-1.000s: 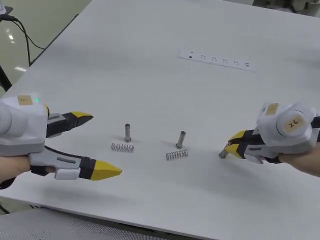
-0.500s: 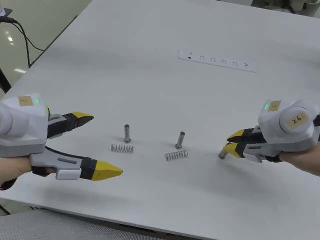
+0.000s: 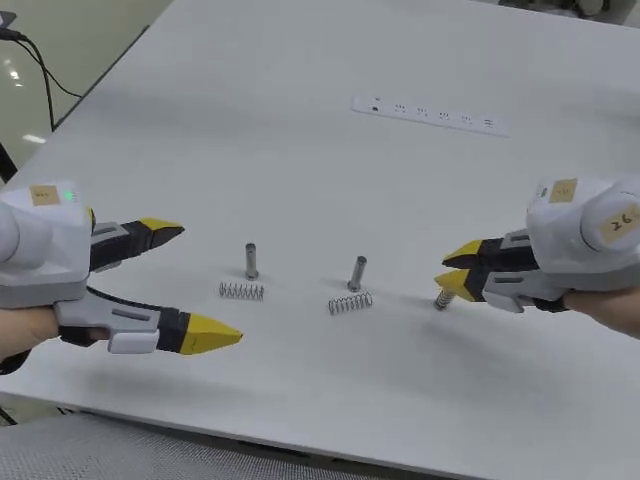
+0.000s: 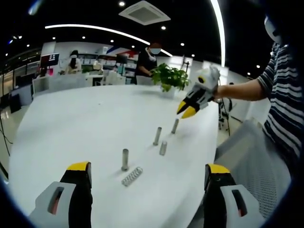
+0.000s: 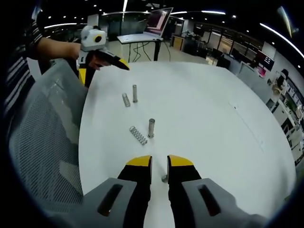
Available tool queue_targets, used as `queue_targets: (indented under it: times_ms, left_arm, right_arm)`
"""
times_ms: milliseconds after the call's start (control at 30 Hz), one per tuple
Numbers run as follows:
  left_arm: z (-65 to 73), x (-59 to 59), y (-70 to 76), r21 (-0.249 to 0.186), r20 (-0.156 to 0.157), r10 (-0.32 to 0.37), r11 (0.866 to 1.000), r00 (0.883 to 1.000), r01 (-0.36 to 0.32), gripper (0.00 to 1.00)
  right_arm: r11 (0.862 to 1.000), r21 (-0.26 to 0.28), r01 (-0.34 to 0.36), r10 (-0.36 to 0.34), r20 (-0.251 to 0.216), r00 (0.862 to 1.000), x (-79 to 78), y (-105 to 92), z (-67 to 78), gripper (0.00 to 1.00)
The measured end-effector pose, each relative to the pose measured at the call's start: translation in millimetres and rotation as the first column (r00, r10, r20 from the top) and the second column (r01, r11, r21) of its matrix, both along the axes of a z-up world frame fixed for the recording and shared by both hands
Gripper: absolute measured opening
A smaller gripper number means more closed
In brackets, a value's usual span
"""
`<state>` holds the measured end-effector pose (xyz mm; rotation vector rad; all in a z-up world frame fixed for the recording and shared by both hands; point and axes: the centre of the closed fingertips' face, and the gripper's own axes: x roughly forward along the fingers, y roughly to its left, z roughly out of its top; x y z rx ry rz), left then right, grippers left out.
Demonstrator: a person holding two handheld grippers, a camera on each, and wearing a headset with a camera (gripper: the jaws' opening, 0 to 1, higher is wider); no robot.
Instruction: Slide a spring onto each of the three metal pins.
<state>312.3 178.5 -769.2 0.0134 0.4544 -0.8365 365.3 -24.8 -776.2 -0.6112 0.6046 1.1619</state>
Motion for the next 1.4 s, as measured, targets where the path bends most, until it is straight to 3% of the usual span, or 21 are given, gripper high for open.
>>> queue_targets:
  times_ms: [300,633,867,1167,1367,1400]
  left_arm:
    - [1.6,0.6,-0.4,0.002,0.003,-0.003,1.0,1.0,0.003,0.96]
    - [-0.9,-1.1,1.3,0.003,-0.002,-0.003,1.0,1.0,0.003,0.96]
    - [-3.4,-3.1,5.5,0.009,-0.007,0.006,1.0,1.0,-0.006,0.96]
    - [2.3,-2.2,5.7,-0.004,0.003,0.012,1.0,1.0,-0.012,0.96]
    - [-0.6,-1.1,7.2,0.005,-0.001,0.013,1.0,1.0,-0.013,0.96]
    - [-0.8,-1.3,7.2,0.005,-0.003,0.013,1.0,1.0,-0.013,0.96]
  right_arm:
    - [0.997,-0.012,-0.08,0.08,0.004,0.997,-12.5,14.2,4.5,0.11]
    - [0.981,-0.076,-0.179,0.179,-0.014,0.984,-22.9,26.5,-11.0,0.12]
    - [0.957,-0.119,-0.264,0.265,-0.009,0.964,-28.3,44.8,-17.7,0.12]
    - [0.924,-0.175,-0.34,0.345,0.0,0.938,-24.1,60.3,-26.0,0.13]
    - [0.907,-0.176,-0.384,0.386,-0.021,0.922,-27.2,67.9,-33.9,0.16]
    - [0.898,-0.193,-0.396,0.401,-0.016,0.916,-26.5,67.9,-37.2,0.15]
